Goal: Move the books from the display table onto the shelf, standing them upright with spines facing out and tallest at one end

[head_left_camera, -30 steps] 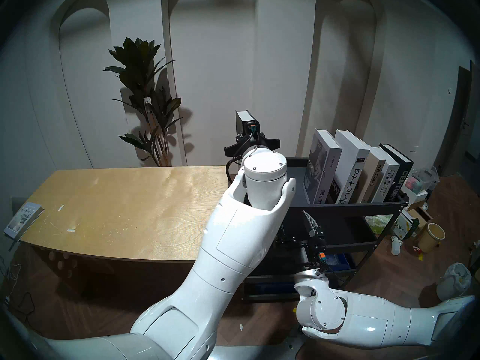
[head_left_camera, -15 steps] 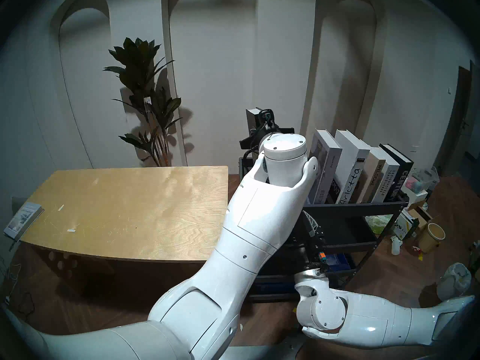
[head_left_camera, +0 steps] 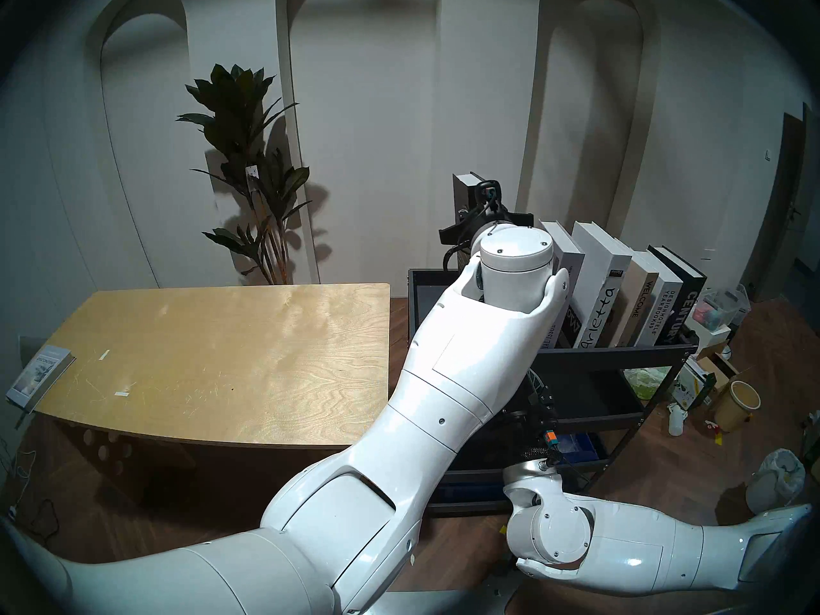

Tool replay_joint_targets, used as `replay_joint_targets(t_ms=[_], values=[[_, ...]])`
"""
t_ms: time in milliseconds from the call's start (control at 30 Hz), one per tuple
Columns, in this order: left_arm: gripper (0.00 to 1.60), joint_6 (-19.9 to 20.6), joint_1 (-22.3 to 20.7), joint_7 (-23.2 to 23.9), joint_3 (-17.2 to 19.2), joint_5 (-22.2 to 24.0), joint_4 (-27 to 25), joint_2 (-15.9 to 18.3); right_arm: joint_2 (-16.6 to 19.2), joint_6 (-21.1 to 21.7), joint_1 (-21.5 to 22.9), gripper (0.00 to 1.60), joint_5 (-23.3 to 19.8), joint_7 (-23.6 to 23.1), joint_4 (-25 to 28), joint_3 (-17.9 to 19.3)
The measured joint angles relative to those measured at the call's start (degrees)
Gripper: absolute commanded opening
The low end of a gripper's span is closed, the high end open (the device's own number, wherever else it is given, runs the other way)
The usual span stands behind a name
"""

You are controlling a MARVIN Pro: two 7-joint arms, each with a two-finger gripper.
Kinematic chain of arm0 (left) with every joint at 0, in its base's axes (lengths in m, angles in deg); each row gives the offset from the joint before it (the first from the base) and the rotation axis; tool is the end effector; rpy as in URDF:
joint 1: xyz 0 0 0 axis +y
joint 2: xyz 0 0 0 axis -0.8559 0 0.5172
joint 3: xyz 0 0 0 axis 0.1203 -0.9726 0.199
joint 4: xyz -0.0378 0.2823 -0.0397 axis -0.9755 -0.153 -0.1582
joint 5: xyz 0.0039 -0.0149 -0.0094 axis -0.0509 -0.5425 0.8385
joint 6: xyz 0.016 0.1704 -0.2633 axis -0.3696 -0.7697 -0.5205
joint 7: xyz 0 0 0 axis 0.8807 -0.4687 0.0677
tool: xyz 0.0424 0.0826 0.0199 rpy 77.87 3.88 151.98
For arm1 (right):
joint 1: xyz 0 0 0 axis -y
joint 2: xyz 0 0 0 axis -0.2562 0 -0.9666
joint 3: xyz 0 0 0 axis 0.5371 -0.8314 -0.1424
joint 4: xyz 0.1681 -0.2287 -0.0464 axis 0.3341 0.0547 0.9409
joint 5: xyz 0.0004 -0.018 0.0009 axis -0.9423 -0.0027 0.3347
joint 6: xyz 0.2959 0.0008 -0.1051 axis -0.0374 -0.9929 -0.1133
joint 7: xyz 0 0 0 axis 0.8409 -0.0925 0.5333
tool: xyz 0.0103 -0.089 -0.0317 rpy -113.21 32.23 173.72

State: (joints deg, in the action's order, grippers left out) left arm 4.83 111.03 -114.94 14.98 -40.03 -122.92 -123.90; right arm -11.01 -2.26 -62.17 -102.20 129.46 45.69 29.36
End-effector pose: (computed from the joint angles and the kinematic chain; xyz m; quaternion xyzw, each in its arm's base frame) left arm 0.4833 -0.3008 -0.0676 0.7015 0.0605 0.7061 0.0752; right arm 0.3048 0.0530 -0.3143 -0.5951 0.0142 -0.7962 0.1087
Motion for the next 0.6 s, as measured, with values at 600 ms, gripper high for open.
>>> replay_joint_targets(t_ms=[600], values=[[0.00, -4.8, 1.8, 6.2, -1.8, -0.3, 0.2, 5.8, 0.1, 0.0, 0.0, 1.60, 0.0, 0.1, 0.1, 0.0]])
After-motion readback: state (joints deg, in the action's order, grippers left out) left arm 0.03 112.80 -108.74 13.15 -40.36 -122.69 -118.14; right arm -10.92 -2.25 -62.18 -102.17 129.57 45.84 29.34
